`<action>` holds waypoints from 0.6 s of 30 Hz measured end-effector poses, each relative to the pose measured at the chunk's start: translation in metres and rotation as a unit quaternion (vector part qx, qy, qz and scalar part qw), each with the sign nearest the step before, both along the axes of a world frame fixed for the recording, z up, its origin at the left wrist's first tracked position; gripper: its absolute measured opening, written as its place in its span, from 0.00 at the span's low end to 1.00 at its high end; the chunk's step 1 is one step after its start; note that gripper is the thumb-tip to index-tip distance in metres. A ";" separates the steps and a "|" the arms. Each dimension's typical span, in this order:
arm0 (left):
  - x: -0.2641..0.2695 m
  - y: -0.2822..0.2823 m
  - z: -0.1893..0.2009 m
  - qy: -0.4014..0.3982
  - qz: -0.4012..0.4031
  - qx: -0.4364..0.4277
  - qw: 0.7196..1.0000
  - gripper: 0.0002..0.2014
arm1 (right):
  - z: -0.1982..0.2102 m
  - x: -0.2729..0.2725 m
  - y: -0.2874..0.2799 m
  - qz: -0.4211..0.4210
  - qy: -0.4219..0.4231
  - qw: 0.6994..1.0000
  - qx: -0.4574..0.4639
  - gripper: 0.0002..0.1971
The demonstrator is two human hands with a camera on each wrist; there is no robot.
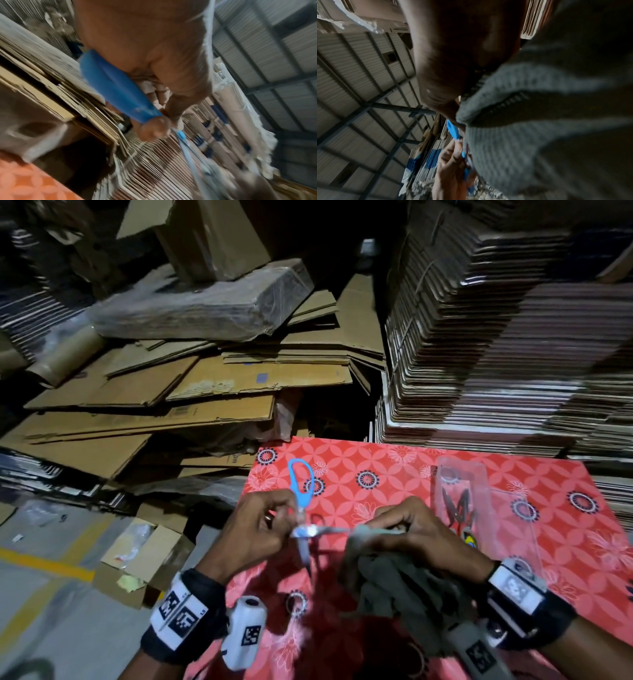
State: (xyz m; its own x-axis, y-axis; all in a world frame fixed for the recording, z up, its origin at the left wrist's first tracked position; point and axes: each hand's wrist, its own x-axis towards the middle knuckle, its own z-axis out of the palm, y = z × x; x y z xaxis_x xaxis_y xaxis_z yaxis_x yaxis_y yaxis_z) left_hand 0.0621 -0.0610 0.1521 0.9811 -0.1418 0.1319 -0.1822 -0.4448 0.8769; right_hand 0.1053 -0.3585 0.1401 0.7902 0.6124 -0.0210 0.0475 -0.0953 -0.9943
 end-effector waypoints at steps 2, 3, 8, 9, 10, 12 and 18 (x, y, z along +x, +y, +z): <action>0.003 0.019 -0.002 -0.001 0.039 -0.030 0.999 0.11 | -0.005 0.008 -0.016 -0.093 0.028 0.995 0.034 0.09; 0.005 0.025 -0.003 -0.004 0.049 -0.029 0.998 0.10 | -0.005 0.011 -0.022 -0.114 0.023 0.992 0.040 0.09; 0.005 -0.001 -0.004 -0.019 0.094 -0.065 0.993 0.12 | 0.006 0.007 -0.011 -0.071 -0.044 0.996 0.025 0.02; 0.005 -0.006 -0.005 -0.020 0.113 -0.094 0.989 0.13 | 0.008 0.006 -0.008 -0.070 -0.052 0.996 0.023 0.02; 0.005 -0.010 -0.006 -0.018 0.131 -0.124 0.983 0.14 | 0.006 0.006 -0.005 -0.073 -0.056 0.996 0.017 0.02; 0.006 -0.015 -0.008 0.010 0.164 -0.189 0.968 0.13 | -0.004 0.010 0.000 -0.060 -0.052 0.997 -0.008 0.05; 0.003 -0.028 -0.018 0.111 0.203 -0.293 0.928 0.11 | -0.077 0.032 0.010 -0.068 0.070 0.993 -0.068 0.15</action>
State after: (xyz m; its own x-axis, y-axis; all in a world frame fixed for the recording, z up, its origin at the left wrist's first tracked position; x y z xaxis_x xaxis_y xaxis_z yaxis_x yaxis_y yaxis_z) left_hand 0.0647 -0.0890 0.1341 0.9503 0.2766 -0.1426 0.1109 0.1271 0.9857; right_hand 0.1370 -0.3488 0.0635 0.8490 0.4842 -0.2114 -0.1119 -0.2262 -0.9676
